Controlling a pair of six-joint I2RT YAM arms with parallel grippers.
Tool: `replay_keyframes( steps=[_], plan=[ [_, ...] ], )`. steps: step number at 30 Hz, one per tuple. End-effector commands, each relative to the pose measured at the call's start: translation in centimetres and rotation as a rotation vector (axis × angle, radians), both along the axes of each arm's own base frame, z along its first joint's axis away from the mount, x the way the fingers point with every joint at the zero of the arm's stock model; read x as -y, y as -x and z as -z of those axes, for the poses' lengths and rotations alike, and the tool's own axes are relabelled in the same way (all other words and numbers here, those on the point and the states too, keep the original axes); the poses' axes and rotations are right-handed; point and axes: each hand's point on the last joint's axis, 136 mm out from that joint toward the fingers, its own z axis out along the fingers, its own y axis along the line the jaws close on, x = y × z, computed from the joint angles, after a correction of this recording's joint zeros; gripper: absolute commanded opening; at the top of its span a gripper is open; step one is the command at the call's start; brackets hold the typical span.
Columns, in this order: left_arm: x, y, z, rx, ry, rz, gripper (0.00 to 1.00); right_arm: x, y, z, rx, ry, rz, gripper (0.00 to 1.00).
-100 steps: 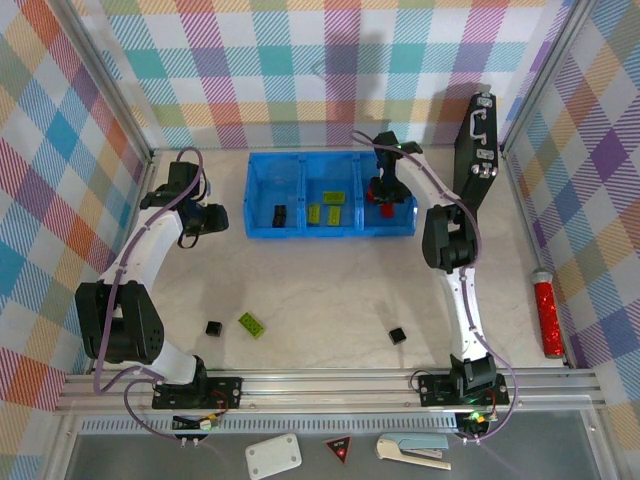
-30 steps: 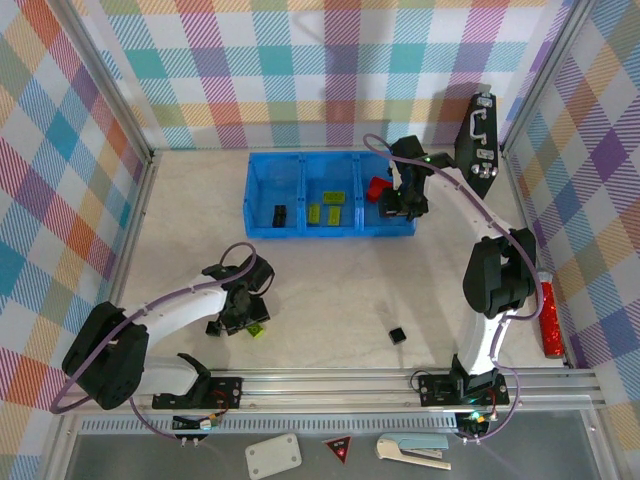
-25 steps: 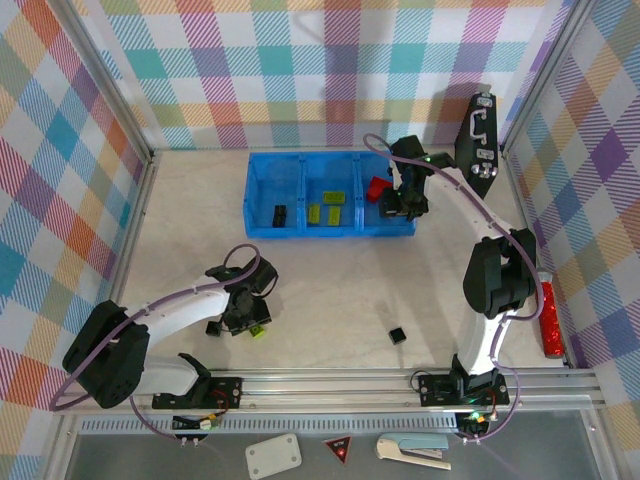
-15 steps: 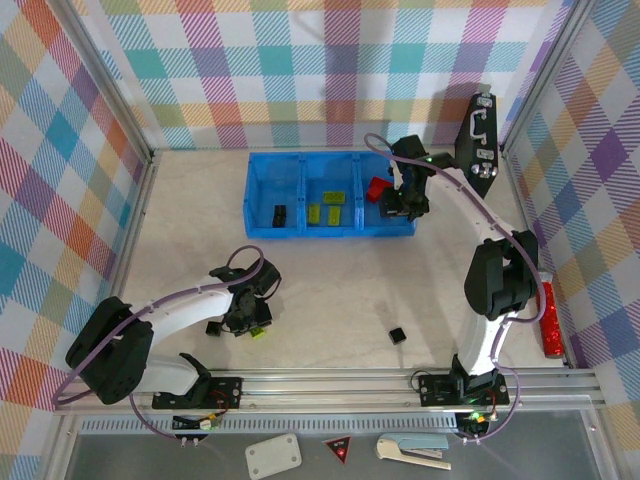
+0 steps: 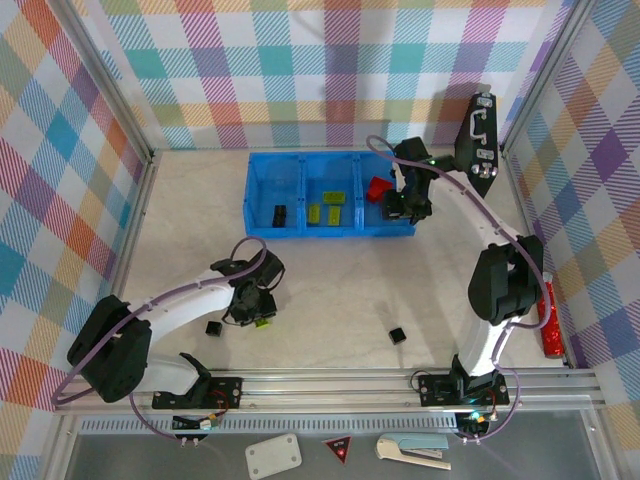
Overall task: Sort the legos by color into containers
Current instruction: Pick up the lego from the bottom-left of the table, then place the lego in the container.
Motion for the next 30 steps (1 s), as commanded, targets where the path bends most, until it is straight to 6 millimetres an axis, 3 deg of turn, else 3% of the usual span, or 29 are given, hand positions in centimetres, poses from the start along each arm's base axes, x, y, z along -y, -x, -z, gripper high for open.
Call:
replay_keyframes(
  steps=[1,8,19,25,30],
  plan=[
    [1.3,-1.3,-1.1,0.029,0.006,0.058,0.37,0.7,1.3,-0.9,0.005,0.007,0.008,0.48],
    [3.9,-4.5,-2.6,0.052,0.006,0.149,0.37,1.4,3.5,-0.1,-0.024,0.004,0.033,0.48],
    [10.1,-10.3,-4.0,0.081,0.075,0.282,0.37,2.7,7.5,1.3,-0.069,0.01,0.077,0.48],
    [13.3,-13.7,-5.1,0.113,0.103,0.349,0.37,3.6,9.1,1.2,-0.073,0.025,0.107,0.48],
    [14.8,-17.0,-6.4,0.157,0.117,0.385,0.38,4.2,10.1,0.8,-0.071,0.033,0.126,0.48]
  ],
)
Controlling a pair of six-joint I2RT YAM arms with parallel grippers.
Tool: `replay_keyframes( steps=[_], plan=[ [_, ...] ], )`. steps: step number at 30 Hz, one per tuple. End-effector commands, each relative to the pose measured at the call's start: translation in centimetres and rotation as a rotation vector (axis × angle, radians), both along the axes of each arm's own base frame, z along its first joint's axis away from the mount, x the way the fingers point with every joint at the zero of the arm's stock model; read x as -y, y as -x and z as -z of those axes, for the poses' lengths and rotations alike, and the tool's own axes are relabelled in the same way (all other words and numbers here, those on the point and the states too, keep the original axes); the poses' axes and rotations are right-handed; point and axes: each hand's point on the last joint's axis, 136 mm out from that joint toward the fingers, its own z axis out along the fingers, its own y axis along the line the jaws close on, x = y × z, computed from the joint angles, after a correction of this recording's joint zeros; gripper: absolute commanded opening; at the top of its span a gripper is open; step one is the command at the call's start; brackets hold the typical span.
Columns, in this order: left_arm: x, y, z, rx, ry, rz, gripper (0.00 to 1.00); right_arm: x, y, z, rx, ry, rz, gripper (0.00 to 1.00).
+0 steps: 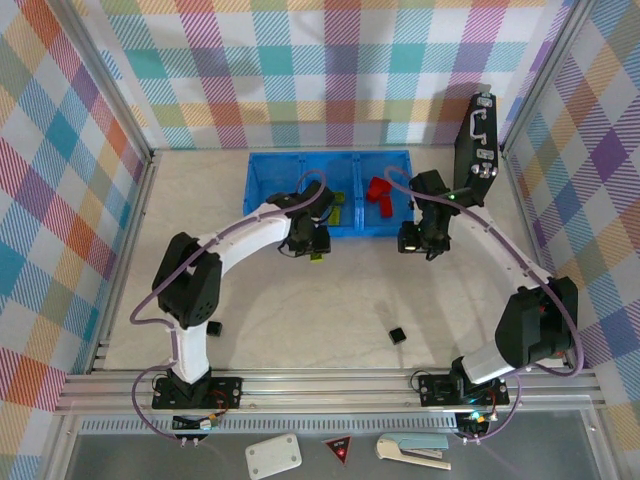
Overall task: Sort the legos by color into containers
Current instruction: Place the lego in the container.
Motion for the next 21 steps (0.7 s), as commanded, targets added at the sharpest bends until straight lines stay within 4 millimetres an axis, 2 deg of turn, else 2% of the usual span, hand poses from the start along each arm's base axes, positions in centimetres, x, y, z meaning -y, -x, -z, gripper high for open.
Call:
replay_keyframes(
  steps=[1,11,16,21],
  plan=[
    [0.5,-1.4,-0.8,0.005,0.005,0.057,0.38,0.7,1.3,-0.5,-0.003,0.015,0.033,0.48],
    [2.6,-8.5,-3.2,0.093,0.186,0.113,0.37,1.3,2.2,-1.0,-0.001,0.024,0.046,0.48],
    [3.4,-10.8,-2.8,0.09,0.263,0.121,0.37,1.4,2.2,-1.5,0.009,0.025,0.051,0.48],
    [4.4,-12.2,-2.0,0.088,0.32,0.142,0.37,1.6,2.5,-1.8,0.013,0.03,0.05,0.48]
  ],
)
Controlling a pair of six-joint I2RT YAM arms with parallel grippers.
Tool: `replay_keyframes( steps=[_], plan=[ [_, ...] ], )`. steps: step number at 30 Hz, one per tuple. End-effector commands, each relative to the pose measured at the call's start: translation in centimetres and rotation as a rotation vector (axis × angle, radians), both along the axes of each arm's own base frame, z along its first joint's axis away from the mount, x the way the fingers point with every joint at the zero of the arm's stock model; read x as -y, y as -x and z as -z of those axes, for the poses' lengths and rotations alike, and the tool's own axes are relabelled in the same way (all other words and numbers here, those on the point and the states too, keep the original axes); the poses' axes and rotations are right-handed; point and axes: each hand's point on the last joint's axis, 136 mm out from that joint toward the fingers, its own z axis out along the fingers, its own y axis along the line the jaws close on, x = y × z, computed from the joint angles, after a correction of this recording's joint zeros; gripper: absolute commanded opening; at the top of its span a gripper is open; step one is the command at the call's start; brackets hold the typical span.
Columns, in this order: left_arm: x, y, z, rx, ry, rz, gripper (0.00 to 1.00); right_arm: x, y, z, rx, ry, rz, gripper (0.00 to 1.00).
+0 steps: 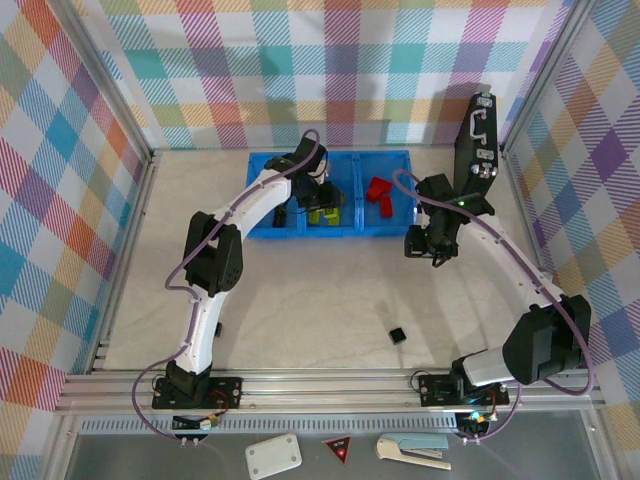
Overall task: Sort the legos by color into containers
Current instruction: Place the lego in the container.
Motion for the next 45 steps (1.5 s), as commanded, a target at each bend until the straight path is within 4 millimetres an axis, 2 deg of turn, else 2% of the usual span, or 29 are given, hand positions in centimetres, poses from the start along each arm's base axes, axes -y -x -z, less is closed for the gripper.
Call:
replay_keyframes(
  steps=[1,7,15,21,27,34,45],
  plan=[
    [1.8,-0.8,-0.3,0.019,0.077,0.061,0.37,0.5,0.9,-0.5,0.0,0.012,0.014,0.48],
    [2.9,-1.6,0.6,0.017,0.124,0.07,0.37,0.6,1.2,-0.4,-0.007,0.015,0.014,0.47],
    [4.0,-1.7,2.8,-0.031,0.169,0.076,0.4,0.7,1.6,-0.9,0.007,0.01,0.018,0.47],
    [4.1,-1.7,3.2,-0.037,0.176,0.074,0.43,1.0,2.1,-1.1,0.007,0.016,0.02,0.47],
    [3.9,-1.8,1.5,-0.003,0.178,0.069,0.43,1.0,2.3,-1.2,0.014,0.007,0.024,0.47],
    [3.2,-1.3,-1.8,0.04,0.167,0.074,0.44,0.5,2.3,-1.1,0.007,-0.016,0.017,0.47],
    [0.2,1.5,-4.5,0.048,0.083,0.045,0.45,-0.6,3.0,0.1,-0.04,-0.044,0.0,0.47]
  ],
)
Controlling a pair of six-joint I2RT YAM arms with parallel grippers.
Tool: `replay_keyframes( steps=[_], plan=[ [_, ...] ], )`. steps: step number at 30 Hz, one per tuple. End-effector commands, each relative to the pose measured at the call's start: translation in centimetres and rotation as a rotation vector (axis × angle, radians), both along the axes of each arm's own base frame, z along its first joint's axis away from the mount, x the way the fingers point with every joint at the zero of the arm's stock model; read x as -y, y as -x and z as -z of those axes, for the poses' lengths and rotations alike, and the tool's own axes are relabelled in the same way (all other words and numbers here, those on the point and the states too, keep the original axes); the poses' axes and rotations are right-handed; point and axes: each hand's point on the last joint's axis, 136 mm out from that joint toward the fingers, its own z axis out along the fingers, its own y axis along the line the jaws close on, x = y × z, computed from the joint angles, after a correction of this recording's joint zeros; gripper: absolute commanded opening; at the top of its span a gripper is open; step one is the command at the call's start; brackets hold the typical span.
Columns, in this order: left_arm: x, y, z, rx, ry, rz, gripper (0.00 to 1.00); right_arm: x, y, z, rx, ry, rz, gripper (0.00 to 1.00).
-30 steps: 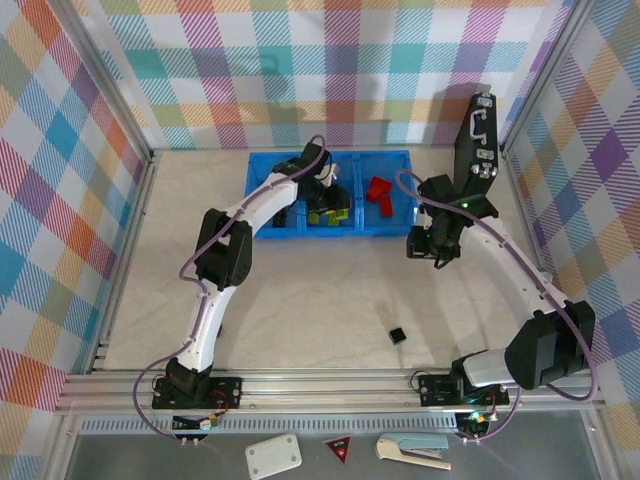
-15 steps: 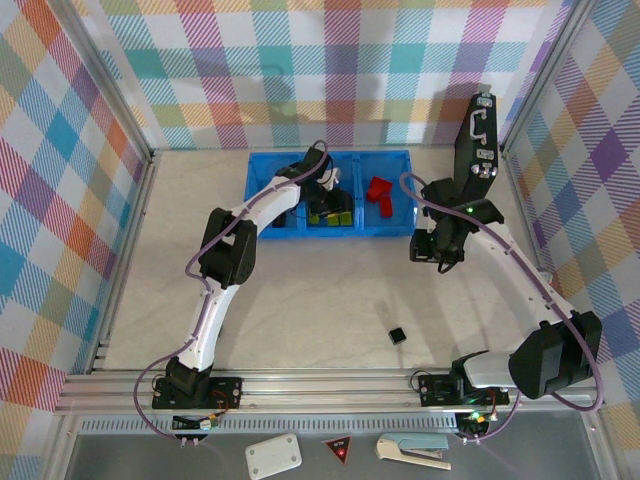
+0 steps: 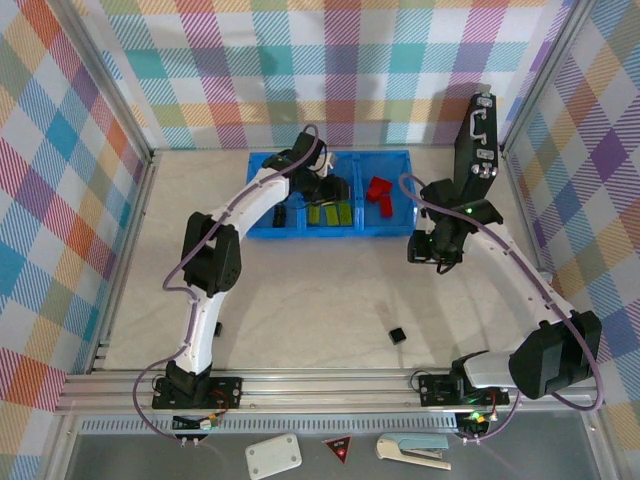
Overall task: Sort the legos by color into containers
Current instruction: Place the lego in the container, then pick up the lego from the bottom-center of the table.
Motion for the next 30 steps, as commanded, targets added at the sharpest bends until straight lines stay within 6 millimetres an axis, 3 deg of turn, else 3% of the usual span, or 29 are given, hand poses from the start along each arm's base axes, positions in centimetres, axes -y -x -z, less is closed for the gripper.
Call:
replay_keyframes(
  steps=[1,8,20,30],
  plan=[
    [-1.8,1.8,-1.4,0.004,-0.059,-0.007,0.45,-0.6,1.1,0.9,-0.042,-0.022,0.0,0.47],
    [-4.8,4.3,-2.4,0.019,-0.139,-0.031,0.46,-1.7,3.0,2.7,-0.105,-0.031,-0.011,0.47],
    [-10.9,7.9,-3.5,0.021,-0.157,-0.12,0.47,-5.4,6.5,6.2,-0.213,0.006,-0.079,0.47],
    [-14.8,10.1,-3.3,0.034,-0.181,-0.175,0.47,-6.0,10.3,9.8,-0.325,0.079,-0.116,0.5]
  ],
)
